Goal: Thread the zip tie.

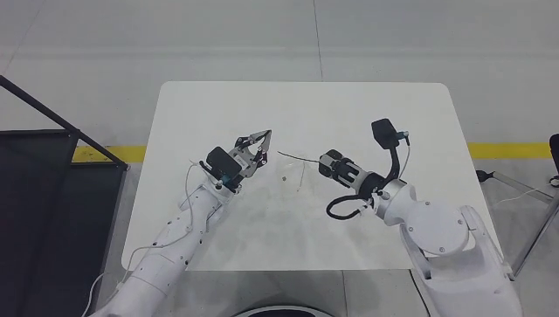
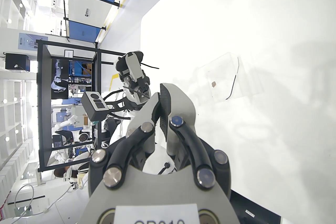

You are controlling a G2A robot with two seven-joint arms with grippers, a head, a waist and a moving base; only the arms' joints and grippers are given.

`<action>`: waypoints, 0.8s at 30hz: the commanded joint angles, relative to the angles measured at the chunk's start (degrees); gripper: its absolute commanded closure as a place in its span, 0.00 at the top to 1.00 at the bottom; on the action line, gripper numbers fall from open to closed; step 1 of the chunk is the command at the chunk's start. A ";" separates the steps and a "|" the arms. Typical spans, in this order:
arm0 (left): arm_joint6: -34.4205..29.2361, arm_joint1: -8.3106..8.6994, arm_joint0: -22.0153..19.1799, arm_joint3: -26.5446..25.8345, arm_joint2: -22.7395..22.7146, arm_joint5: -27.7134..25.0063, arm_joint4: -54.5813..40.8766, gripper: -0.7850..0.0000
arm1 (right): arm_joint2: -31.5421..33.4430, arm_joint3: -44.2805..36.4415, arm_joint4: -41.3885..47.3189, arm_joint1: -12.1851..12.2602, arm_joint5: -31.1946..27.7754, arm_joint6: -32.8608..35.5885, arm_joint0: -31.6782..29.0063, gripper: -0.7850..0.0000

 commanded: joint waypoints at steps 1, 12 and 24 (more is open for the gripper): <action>0.00 0.00 0.00 0.00 0.00 0.00 0.00 0.00 | 0.00 0.00 0.00 0.00 0.00 0.00 0.00 0.00; 0.00 0.00 0.00 0.00 0.00 0.00 0.00 0.00 | 0.14 0.61 1.43 -0.13 -1.04 -1.30 -0.70 0.00; 0.00 0.00 0.00 0.00 0.00 0.00 0.00 0.00 | -2.05 2.12 6.58 -1.27 1.74 -7.36 0.69 0.00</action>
